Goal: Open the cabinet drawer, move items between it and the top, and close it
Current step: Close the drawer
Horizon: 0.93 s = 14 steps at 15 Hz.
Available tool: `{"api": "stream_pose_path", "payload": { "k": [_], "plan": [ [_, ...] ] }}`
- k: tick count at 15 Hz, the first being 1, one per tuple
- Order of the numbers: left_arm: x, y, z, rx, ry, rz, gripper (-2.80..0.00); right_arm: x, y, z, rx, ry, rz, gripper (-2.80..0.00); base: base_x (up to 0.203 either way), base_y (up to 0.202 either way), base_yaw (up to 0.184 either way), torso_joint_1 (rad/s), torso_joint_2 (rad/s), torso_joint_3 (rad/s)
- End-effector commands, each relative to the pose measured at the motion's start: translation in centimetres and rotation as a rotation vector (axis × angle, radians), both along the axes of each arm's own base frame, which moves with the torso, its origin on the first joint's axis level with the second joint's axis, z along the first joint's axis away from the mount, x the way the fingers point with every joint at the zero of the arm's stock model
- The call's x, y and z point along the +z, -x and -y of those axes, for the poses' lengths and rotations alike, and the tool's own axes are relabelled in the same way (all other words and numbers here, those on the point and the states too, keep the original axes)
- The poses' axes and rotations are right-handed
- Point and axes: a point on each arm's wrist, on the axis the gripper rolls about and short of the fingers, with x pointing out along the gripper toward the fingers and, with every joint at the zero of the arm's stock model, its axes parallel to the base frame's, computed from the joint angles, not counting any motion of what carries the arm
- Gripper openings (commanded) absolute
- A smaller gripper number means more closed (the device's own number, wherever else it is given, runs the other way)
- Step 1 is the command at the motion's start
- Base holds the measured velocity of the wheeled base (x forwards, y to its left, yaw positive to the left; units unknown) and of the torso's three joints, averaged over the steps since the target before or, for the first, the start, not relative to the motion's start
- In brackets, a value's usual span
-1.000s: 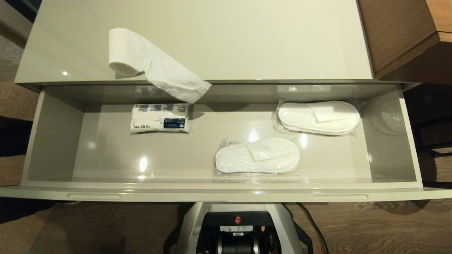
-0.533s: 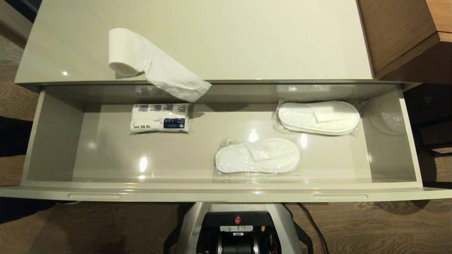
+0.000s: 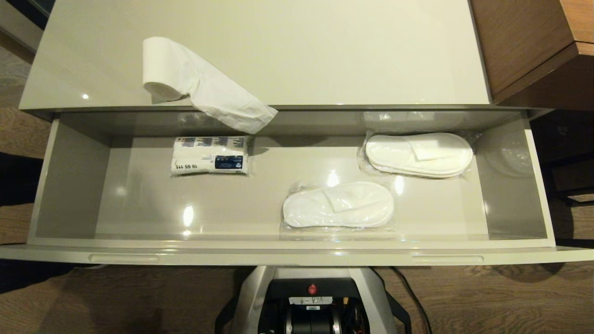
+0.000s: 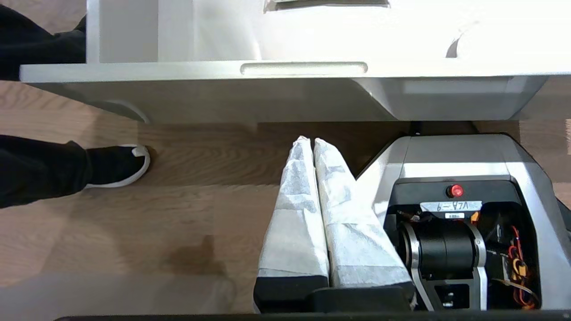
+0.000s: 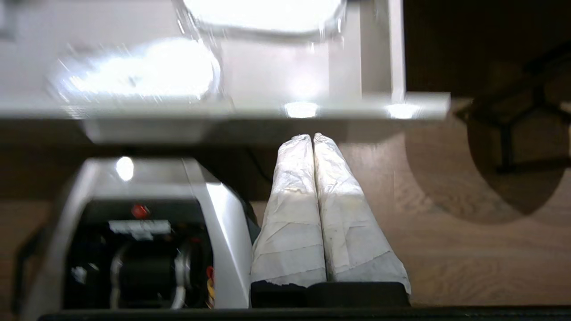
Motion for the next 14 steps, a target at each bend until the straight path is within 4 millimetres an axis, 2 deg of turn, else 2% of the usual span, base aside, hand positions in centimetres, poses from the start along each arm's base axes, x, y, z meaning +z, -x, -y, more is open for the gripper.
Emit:
{"api": "stream_pose_path", "payload": {
  "k": [1,4,5,6,8,9,10,12,13,14],
  "plan": [
    [1.5,0.8,0.0,0.005,0.002,-0.019,-2.8,3.4,2.8,-0.1,0.027,-0.014,0.01,-2.8,0.0,0.0,0.0,0.0,0.0,0.0],
    [2.0,1.4,0.0,0.0,0.034,-0.112,-2.8,4.3,4.7,-0.2,0.094,-0.057,-0.061,-2.8,0.0,0.0,0.0,0.0,0.0,0.0],
    [2.9,1.9,0.0,-0.003,0.06,-0.174,-2.8,4.8,5.6,-0.3,0.127,-0.076,-0.067,-2.8,0.0,0.0,0.0,0.0,0.0,0.0],
    [3.8,2.0,0.0,-0.005,0.095,-0.236,-2.8,5.0,6.0,-0.4,0.158,-0.093,-0.077,-2.8,0.0,0.0,0.0,0.0,0.0,0.0],
    [4.1,2.1,0.0,-0.007,0.134,-0.278,-2.8,5.1,6.0,-0.4,0.161,-0.096,-0.077,-2.8,0.0,0.0,0.0,0.0,0.0,0.0],
    [5.0,2.0,0.1,-0.005,0.17,-0.28,-2.8,6.2,6.1,-0.4,0.171,-0.109,-0.071,-2.8,0.0,0.0,0.0,0.0,0.0,0.0],
    [6.1,1.4,0.1,-0.007,0.2,-0.309,-2.8,8.3,6.0,-0.5,0.177,-0.131,-0.066,-2.8,0.0,0.0,0.0,0.0,0.0,0.0],
    [7.2,0.7,0.2,-0.036,0.242,-0.346,-2.8,12.5,4.1,-0.5,0.178,-0.185,-0.121,-2.8,0.0,0.0,0.0,0.0,0.0,0.0],
    [7.1,0.3,0.2,-0.046,0.247,-0.372,-2.8,14.1,2.8,-0.5,0.175,-0.207,-0.16,-2.8,0.0,0.0,0.0,0.0,0.0,0.0],
    [6.8,-0.6,0.2,-0.051,0.252,-0.431,-2.8,14.5,1.3,-0.5,0.167,-0.227,-0.218,-2.8,0.0,0.0,0.0,0.0,0.0,0.0]
  ]
}}
